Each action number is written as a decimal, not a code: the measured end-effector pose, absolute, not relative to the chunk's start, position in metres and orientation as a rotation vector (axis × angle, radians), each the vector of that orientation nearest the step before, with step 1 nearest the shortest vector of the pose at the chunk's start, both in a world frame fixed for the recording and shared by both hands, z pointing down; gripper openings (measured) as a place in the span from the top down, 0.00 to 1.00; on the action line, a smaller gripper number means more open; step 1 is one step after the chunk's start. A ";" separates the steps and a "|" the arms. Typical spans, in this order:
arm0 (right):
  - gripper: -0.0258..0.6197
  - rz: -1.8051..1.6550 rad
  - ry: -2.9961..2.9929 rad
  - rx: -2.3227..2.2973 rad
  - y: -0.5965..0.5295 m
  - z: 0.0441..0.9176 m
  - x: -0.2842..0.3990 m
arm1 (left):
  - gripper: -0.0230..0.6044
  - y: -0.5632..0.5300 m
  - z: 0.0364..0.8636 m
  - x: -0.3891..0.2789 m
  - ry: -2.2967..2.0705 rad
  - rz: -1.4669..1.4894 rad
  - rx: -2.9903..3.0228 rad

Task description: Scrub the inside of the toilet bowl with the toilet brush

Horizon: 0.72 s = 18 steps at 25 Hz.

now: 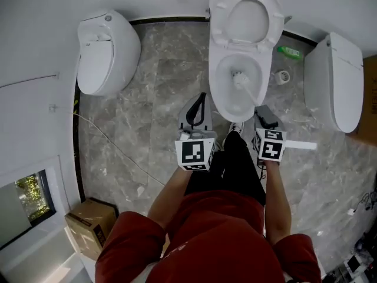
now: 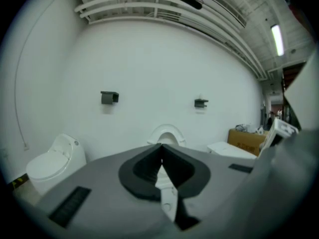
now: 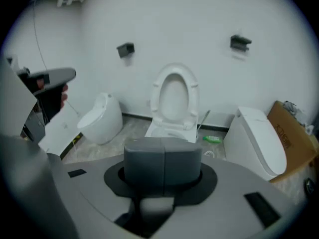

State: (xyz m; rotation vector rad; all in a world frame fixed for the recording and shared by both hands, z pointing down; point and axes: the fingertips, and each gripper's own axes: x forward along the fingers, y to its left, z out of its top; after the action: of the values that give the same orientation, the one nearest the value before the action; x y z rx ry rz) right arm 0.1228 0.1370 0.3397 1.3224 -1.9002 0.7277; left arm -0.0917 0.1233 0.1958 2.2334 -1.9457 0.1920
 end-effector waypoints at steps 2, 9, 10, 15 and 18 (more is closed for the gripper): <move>0.73 0.679 -1.990 1.452 0.129 0.277 0.135 | 0.96 0.125 0.162 -0.092 -1.938 0.144 2.256; 0.73 0.468 -2.248 1.796 0.130 0.086 0.171 | 0.96 0.144 0.037 -0.075 -1.930 -0.011 2.424; 0.73 0.417 -2.279 1.825 0.131 0.064 0.173 | 0.96 0.147 0.020 -0.072 -1.932 -0.044 2.448; 0.73 0.173 -2.442 1.918 0.139 -0.022 0.186 | 0.96 0.157 -0.045 -0.059 -2.006 -0.169 2.529; 0.73 0.066 -2.490 1.954 0.147 -0.054 0.199 | 0.96 0.165 -0.068 -0.045 -2.036 -0.229 2.559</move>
State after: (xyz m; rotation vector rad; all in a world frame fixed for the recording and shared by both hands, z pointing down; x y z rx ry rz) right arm 0.1994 0.1470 -0.0541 1.9538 -2.4899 0.0657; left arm -0.0453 0.1652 -0.0679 2.5586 -2.0360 -0.2289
